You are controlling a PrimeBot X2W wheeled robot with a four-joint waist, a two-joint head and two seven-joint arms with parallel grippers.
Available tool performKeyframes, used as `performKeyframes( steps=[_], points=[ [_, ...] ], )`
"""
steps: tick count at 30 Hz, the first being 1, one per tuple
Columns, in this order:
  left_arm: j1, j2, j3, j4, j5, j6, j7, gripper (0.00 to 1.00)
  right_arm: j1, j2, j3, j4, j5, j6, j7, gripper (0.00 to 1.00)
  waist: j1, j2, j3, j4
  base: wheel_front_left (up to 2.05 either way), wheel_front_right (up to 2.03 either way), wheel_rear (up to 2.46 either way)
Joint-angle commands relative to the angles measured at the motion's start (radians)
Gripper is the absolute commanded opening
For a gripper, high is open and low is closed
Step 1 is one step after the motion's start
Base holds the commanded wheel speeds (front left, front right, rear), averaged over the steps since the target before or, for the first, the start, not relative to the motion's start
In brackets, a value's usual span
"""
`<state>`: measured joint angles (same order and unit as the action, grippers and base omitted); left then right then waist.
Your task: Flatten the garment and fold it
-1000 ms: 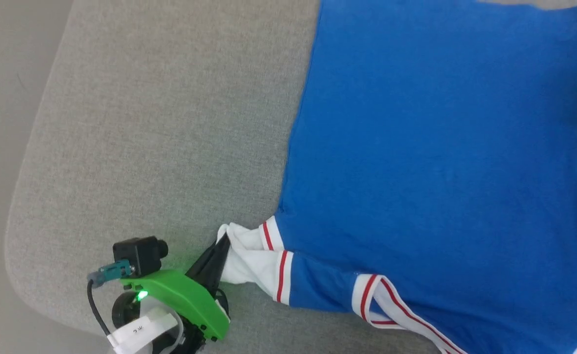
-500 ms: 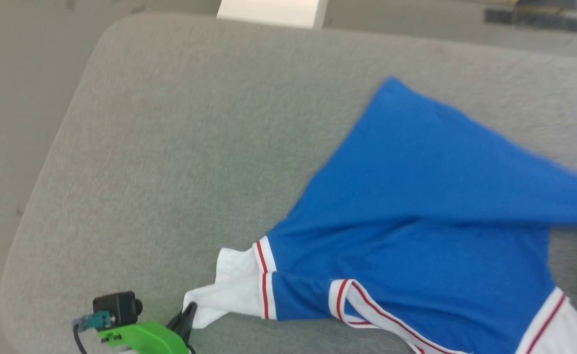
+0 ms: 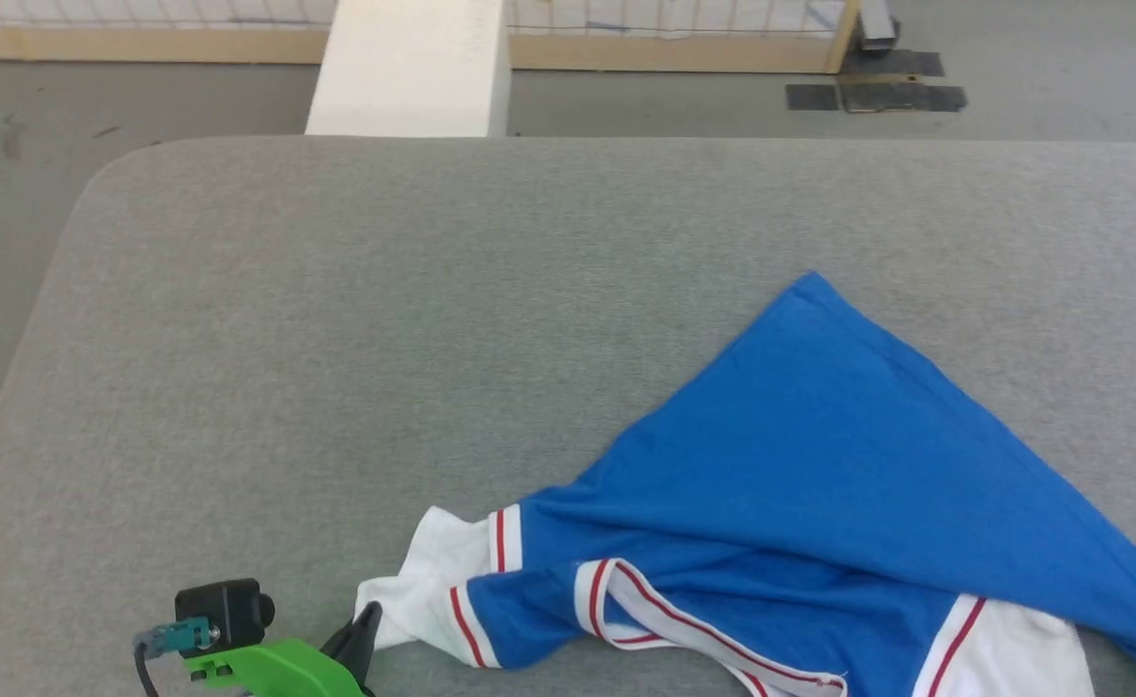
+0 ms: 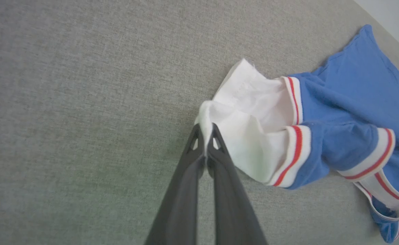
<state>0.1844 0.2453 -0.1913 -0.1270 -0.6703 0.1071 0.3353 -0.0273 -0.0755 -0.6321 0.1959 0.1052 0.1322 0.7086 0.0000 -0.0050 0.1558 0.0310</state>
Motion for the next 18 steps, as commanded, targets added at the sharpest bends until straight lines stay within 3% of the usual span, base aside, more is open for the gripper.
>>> performKeyframes(
  steps=[1, 4, 5, 6, 12, 18],
  points=[
    [0.004, 0.007, 0.0, -0.005, -0.003, 0.007, 0.005, 0.0, 0.02, 0.011, 0.002, 0.01, -0.002, -0.002, 0.022, 0.0, 0.0, 0.005, 0.004, -0.011, 0.0, 0.0, 0.0],
    [0.004, 0.009, -0.001, -0.005, -0.003, 0.009, 0.007, 0.0, 0.018, 0.016, 0.008, 0.001, 0.009, -0.002, 0.025, 0.0, 0.0, 0.005, 0.008, -0.014, 0.0, 0.0, 0.0],
    [0.004, 0.01, -0.001, -0.005, -0.003, 0.01, 0.007, 0.0, 0.016, 0.018, 0.014, -0.008, 0.016, -0.002, 0.012, 0.62, 0.0, 0.005, 0.008, -0.014, 0.0, 0.0, 0.0],
    [0.003, 0.008, -0.004, -0.003, -0.005, 0.011, 0.007, 0.0, 0.013, 0.019, 0.024, -0.039, 0.029, -0.002, -0.05, 1.0, 0.0, 0.005, 0.005, -0.012, 0.0, 0.0, 0.0],
    [0.0, 0.004, -0.01, 0.005, -0.008, 0.009, 0.004, 0.0, -0.028, -0.031, 0.125, -0.119, 0.098, -0.002, -0.299, 1.0, 0.0, 0.005, -0.003, -0.001, 0.0, 0.0, 0.0],
    [-0.008, 0.003, -0.014, 0.009, -0.011, 0.004, -0.001, 0.0, -0.141, -0.14, 0.344, -0.126, 0.145, -0.002, -0.535, 1.0, 0.0, 0.005, 0.008, 0.013, 0.0, 0.0, 0.0]
  ],
)
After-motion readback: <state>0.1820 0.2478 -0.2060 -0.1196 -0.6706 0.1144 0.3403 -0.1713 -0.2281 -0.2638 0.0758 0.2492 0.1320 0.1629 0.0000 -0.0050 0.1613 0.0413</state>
